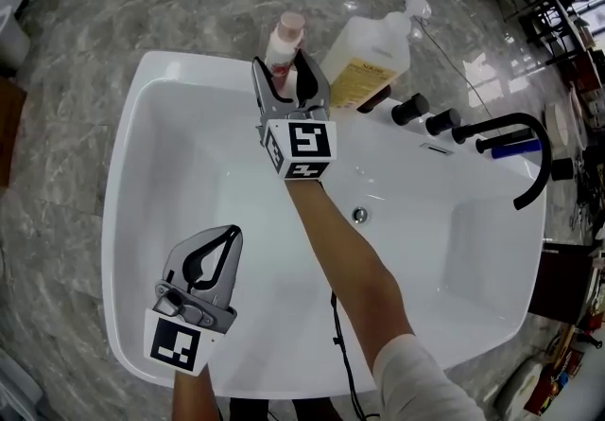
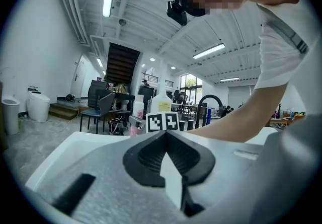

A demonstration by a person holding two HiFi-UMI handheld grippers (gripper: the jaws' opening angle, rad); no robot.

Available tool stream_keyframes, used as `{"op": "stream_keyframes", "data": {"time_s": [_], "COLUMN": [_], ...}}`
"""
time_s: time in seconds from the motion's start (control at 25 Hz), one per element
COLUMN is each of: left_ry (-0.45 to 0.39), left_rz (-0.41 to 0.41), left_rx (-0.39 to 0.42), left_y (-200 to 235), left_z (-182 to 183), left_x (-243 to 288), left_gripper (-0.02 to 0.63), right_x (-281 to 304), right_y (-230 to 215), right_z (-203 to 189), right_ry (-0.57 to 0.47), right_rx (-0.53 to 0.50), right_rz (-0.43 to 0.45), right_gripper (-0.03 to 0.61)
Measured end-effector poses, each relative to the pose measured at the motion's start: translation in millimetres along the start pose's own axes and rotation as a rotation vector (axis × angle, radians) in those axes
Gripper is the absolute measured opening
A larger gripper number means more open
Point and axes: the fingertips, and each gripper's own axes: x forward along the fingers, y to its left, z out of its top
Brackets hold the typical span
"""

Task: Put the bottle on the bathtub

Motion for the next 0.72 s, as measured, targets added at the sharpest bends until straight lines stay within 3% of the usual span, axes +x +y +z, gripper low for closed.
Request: {"op": "stream_keyframes", "data": {"time_s": [0.4, 0.72], "left_ry": [-0.001, -0.024], "left_rz": [0.003, -0.002], "left_rx": [0.000, 0.012], "left_y": [-17.9, -47.2], "left_z": [19.2, 78.6], "left_x": [-5.6, -18.8], "left_gripper": [0.005, 0.005], "right_x": [-41.8, -105.5], "right_y": [-10.0, -7.3], "right_z": [-5.0, 43.2], "right_ry": [0.069, 0.131], "right_rx": [0.029, -0.040], "right_rz": [-0.006, 0.062], "right_gripper": [0.264, 0.258]}}
